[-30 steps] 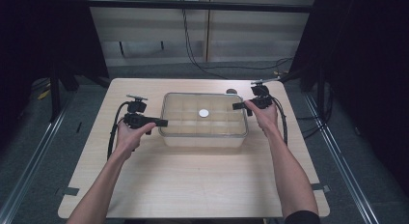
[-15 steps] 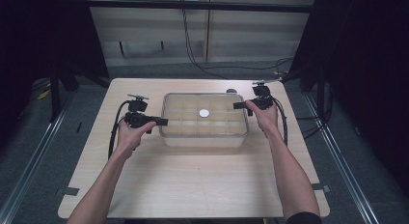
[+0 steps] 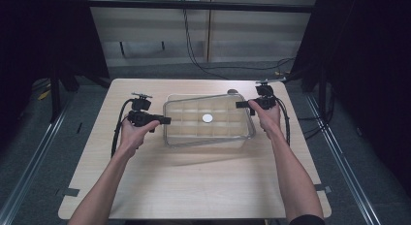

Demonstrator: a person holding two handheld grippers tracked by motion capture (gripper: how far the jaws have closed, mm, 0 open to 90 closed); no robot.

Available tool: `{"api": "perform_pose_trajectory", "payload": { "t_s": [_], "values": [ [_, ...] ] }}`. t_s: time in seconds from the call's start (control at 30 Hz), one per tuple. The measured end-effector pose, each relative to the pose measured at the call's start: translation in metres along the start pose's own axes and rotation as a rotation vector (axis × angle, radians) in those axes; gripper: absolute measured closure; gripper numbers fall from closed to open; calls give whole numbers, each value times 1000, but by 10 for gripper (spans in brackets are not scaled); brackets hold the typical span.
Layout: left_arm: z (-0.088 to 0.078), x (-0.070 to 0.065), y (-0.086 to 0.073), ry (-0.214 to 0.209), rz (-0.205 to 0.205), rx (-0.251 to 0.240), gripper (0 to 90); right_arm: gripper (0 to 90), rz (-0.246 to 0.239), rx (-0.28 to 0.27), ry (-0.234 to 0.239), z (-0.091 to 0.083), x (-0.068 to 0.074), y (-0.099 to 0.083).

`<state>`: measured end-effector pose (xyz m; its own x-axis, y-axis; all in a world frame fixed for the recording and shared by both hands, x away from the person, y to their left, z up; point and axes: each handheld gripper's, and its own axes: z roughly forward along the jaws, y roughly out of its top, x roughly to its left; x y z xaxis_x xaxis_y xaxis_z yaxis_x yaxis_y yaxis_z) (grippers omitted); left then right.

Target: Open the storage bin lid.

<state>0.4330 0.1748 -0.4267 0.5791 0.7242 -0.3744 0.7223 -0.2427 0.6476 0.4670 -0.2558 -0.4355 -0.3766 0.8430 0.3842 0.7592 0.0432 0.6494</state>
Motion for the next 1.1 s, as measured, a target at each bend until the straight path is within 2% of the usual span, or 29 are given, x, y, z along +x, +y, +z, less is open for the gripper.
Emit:
{"api": "perform_pose_trajectory", "payload": {
  "t_s": [0.03,0.27,0.3,0.43,0.53,0.77,0.9,1.1],
  "values": [
    [1,-1,1,14,2,-5,551,485,-6,-4,0,-1,1,1],
    [3,2,-1,10,-7,14,527,494,-2,1,-2,-3,0,0],
    [4,4,-2,14,-23,8,521,500,0,2,-3,-2,0,0],
    [5,9,-2,-37,-58,-2,524,529,-8,3,-16,-2,3,0],
    [7,8,-1,-32,-66,-9,504,567,-7,-19,0,-6,2,1],
    [5,9,-1,-23,-88,-36,531,586,9,-25,20,-8,2,0],
    [5,10,0,-24,-70,-35,539,551,-4,-22,32,-8,2,-2],
    [3,12,1,-22,-83,-45,548,563,10,-16,68,-7,-1,-5]
  ]
}}
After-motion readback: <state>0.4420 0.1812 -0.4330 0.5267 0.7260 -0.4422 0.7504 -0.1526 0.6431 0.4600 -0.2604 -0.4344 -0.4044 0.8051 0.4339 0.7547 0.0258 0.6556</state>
